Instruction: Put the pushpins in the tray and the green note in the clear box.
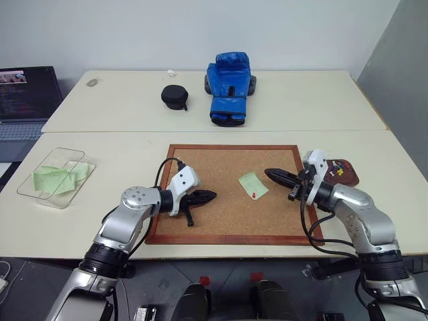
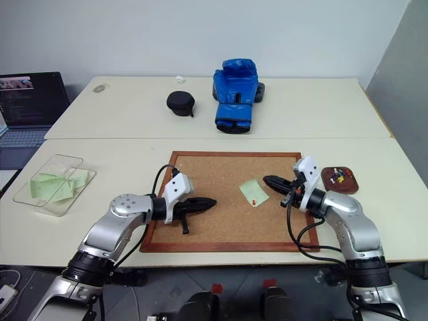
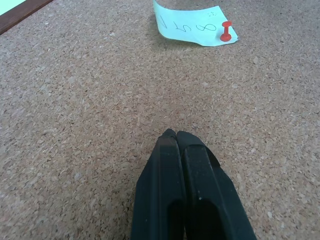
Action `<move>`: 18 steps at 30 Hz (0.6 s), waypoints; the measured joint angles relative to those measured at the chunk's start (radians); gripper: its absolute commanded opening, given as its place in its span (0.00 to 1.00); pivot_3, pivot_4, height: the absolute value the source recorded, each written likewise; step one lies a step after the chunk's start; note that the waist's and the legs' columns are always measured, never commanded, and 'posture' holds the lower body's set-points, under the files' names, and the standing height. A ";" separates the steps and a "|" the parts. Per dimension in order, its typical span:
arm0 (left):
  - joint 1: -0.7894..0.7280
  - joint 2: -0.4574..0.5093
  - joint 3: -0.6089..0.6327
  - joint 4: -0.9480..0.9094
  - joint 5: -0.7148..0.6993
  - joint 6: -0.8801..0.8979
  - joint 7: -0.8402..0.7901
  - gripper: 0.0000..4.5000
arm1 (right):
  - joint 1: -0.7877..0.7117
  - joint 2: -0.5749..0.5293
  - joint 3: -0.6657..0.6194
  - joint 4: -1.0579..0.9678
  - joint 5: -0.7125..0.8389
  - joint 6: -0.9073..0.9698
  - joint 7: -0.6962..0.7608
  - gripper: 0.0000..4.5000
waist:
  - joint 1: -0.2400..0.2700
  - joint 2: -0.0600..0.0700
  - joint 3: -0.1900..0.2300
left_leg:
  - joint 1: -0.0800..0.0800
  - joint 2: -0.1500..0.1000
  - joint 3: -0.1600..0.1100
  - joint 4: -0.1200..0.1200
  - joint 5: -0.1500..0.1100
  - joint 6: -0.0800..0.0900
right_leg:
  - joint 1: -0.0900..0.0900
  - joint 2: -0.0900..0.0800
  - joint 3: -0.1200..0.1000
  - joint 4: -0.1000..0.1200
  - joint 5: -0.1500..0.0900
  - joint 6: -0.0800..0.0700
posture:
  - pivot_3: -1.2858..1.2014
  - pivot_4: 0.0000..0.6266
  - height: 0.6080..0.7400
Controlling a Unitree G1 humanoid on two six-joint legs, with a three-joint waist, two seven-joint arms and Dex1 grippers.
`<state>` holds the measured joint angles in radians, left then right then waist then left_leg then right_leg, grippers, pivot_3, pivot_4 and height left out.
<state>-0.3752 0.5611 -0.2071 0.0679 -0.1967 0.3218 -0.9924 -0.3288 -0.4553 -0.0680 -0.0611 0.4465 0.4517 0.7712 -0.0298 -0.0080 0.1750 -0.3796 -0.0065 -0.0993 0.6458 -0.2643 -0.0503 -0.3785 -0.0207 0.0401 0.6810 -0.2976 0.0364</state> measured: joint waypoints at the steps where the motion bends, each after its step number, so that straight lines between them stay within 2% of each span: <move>1: 0.000 0.000 0.000 0.000 0.000 0.000 0.000 0.00 | -0.002 -0.006 -0.020 0.008 -0.003 0.001 -0.025 0.00 | 0.000 0.000 0.000 | 0.000 0.000 0.000 0.000 0.000 0.000 | 0.000 0.000 0.000 0.000 0.000 0.000 | 0.52 0.24 1.00; 4: 0.001 -0.001 0.000 0.000 0.000 0.000 0.000 0.00 | -0.007 -0.033 -0.070 0.049 -0.044 -0.004 -0.105 0.00 | 0.000 0.000 0.000 | 0.000 0.000 0.002 0.000 0.000 0.000 | 0.000 0.000 0.000 0.000 0.000 0.000 | 0.52 0.24 1.00; 9: 0.004 -0.004 0.001 -0.001 0.001 -0.003 -0.001 0.00 | -0.018 -0.113 -0.194 0.240 -0.163 -0.033 -0.317 0.00 | 0.002 0.001 0.000 | 0.000 -0.001 0.005 -0.001 0.000 0.000 | 0.000 -0.001 0.001 0.000 0.000 0.000 | 0.52 0.24 1.00; 16: 0.000 -0.009 0.000 0.004 0.010 -0.003 0.000 0.00 | -0.021 -0.088 -0.216 0.298 -0.193 -0.034 -0.406 0.00 | -0.001 0.003 -0.002 | 0.000 -0.001 0.007 0.000 0.000 0.000 | 0.000 -0.001 0.003 0.000 0.000 0.000 | 0.52 0.24 1.00; 18: 0.000 -0.009 0.000 0.004 0.010 -0.003 -0.001 0.00 | -0.021 -0.085 -0.215 0.298 -0.192 -0.033 -0.404 0.10 | -0.001 0.004 -0.002 | 0.000 -0.001 0.006 0.000 0.000 0.000 | 0.000 -0.001 0.002 0.000 0.000 0.000 | 0.52 0.24 1.00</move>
<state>-0.3756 0.5523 -0.2074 0.0718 -0.1867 0.3189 -0.9933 -0.3493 -0.5408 -0.2832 0.2371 0.2548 0.4187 0.3668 -0.0308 -0.0045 0.1729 -0.3793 -0.0072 -0.0931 0.6456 -0.2642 -0.0499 -0.3786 -0.0212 0.0422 0.6811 -0.2976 0.0365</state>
